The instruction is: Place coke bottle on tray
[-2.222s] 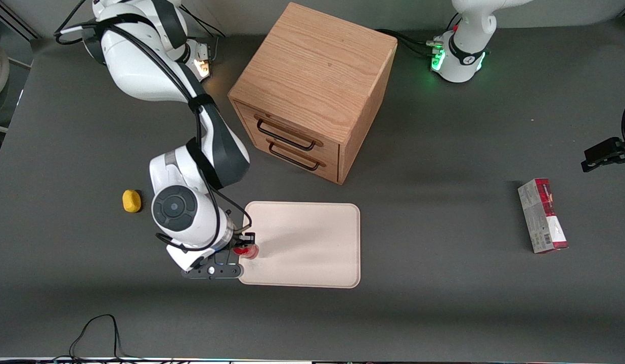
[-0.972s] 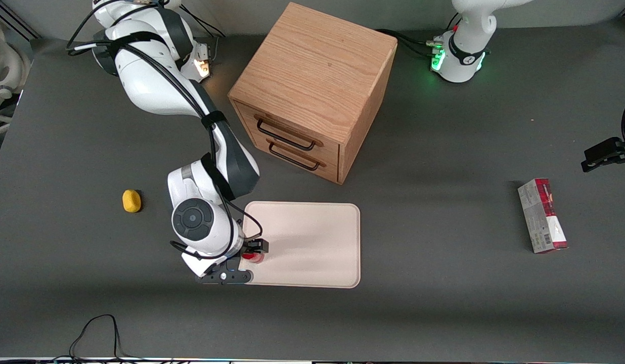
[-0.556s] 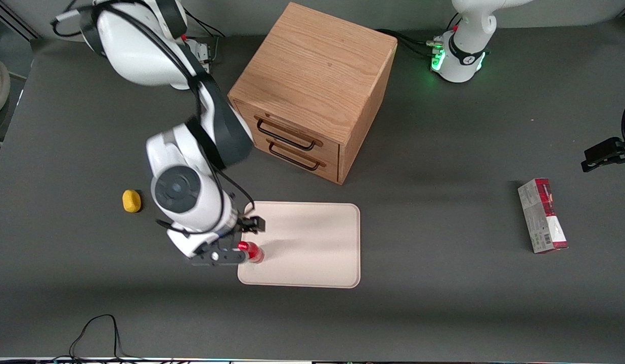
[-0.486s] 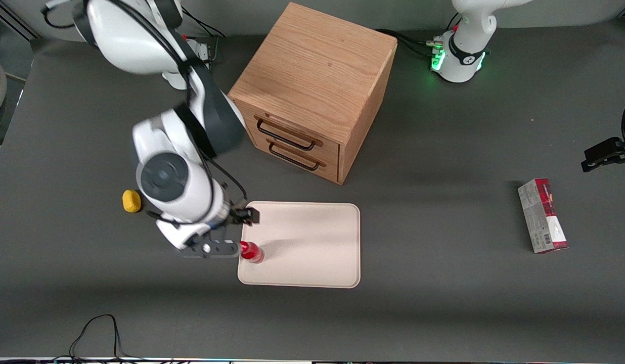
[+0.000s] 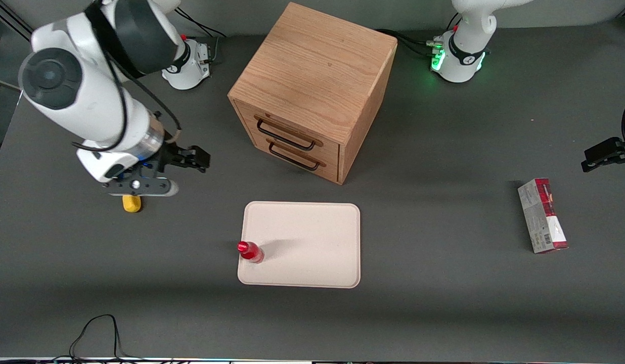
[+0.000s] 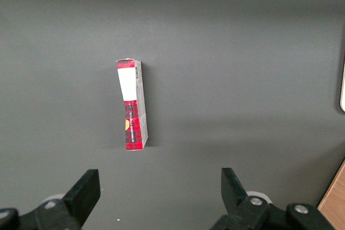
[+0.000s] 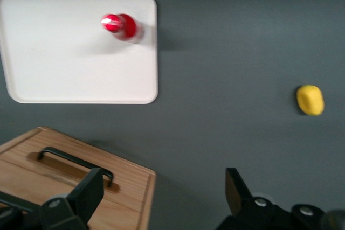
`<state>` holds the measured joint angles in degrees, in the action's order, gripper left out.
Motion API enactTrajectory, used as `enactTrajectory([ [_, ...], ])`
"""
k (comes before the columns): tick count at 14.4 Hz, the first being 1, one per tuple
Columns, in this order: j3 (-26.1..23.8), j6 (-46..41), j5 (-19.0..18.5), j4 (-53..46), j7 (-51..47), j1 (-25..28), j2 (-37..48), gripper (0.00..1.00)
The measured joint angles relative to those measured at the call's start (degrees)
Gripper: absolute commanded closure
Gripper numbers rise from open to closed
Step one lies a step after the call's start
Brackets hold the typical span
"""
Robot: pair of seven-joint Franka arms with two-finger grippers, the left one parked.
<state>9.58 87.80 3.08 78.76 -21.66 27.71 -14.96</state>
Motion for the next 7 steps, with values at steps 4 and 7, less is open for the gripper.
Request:
enactTrajectory([
  [4,2.9,2.6,0.0,5.3,6.0,-3.6,3.3,0.00],
  [7,2.8,5.3,0.0,11.2,10.7,-9.1,8.2,0.00],
])
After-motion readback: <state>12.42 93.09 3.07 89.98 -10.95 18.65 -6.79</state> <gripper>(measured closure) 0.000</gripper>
